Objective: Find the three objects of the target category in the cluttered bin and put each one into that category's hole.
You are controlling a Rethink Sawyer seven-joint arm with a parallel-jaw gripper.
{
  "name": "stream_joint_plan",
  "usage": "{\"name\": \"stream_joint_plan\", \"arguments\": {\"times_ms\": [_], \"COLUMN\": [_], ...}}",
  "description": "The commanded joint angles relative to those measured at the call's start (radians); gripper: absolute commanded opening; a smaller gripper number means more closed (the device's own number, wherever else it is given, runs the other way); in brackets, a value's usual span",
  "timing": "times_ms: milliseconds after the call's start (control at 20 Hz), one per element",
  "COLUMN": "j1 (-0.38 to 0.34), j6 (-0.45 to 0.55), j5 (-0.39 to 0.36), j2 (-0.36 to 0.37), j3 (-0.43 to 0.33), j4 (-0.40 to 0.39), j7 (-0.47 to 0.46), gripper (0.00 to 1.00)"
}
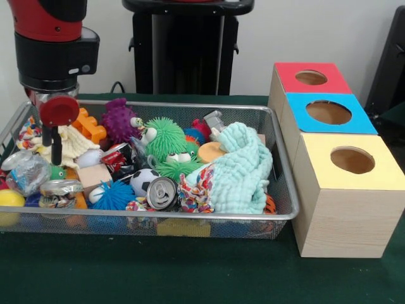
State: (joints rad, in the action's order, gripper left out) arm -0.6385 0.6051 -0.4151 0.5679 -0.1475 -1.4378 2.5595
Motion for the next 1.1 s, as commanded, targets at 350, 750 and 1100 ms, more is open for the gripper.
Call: {"name": "stream_joint_plan", "arguments": {"times_ms": [350, 750, 1100], "j1": [-0.03, 0.051, 0.18], "j6": [0.031, -0.012, -0.091], "j5": [-0.024, -0.041, -0.037], "j2": [-0.001, 0.008, -0.017], "j3": [-0.025, 0.065, 0.21], "j4": [-0.044, -0.064, -0.061], "j7": [-0.109, 0.039, 0.185], "gripper": [1.0, 1.0, 1.0]}}
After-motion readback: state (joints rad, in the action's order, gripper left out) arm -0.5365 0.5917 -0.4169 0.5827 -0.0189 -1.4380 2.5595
